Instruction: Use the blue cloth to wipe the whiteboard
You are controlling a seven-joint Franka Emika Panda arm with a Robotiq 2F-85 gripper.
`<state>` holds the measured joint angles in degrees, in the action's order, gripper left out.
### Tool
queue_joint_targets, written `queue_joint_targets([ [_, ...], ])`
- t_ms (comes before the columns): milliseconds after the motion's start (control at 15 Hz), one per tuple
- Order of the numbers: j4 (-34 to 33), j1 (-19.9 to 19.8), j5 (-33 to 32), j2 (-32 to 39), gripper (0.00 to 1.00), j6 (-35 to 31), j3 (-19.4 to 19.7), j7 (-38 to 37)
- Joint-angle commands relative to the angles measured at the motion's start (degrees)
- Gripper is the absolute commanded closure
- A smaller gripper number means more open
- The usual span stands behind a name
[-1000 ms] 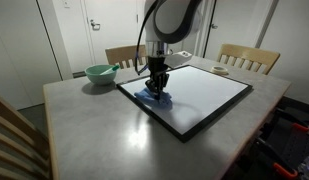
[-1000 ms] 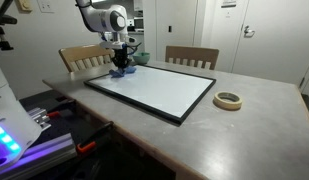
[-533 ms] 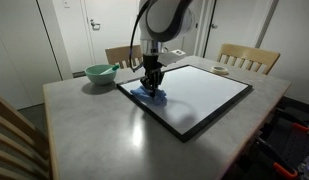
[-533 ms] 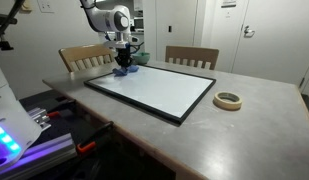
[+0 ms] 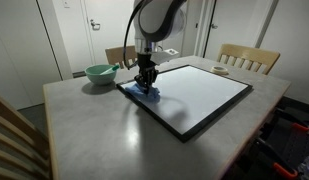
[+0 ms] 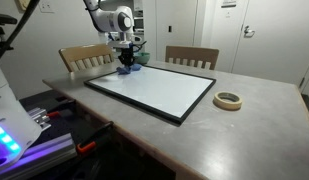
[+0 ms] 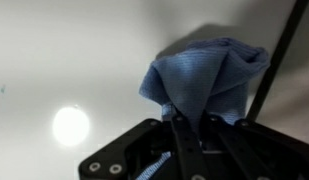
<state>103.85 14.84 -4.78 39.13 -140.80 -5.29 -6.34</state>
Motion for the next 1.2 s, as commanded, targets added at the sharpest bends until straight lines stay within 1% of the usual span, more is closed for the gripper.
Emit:
queue_joint_targets([
  [0,-5.3,0.4,-1.5,4.9,0.97,0.6,1.1,0.7],
  [467,-9.5,0.1,-1.9,7.1,0.97,0.6,1.8,1.2],
  [533,-9.8,-0.4,-1.7,7.2,0.97,0.7,1.8,1.8],
  [1133,-7.8,-2.2,-2.0,5.7,0.97,0.2,4.6,2.1],
])
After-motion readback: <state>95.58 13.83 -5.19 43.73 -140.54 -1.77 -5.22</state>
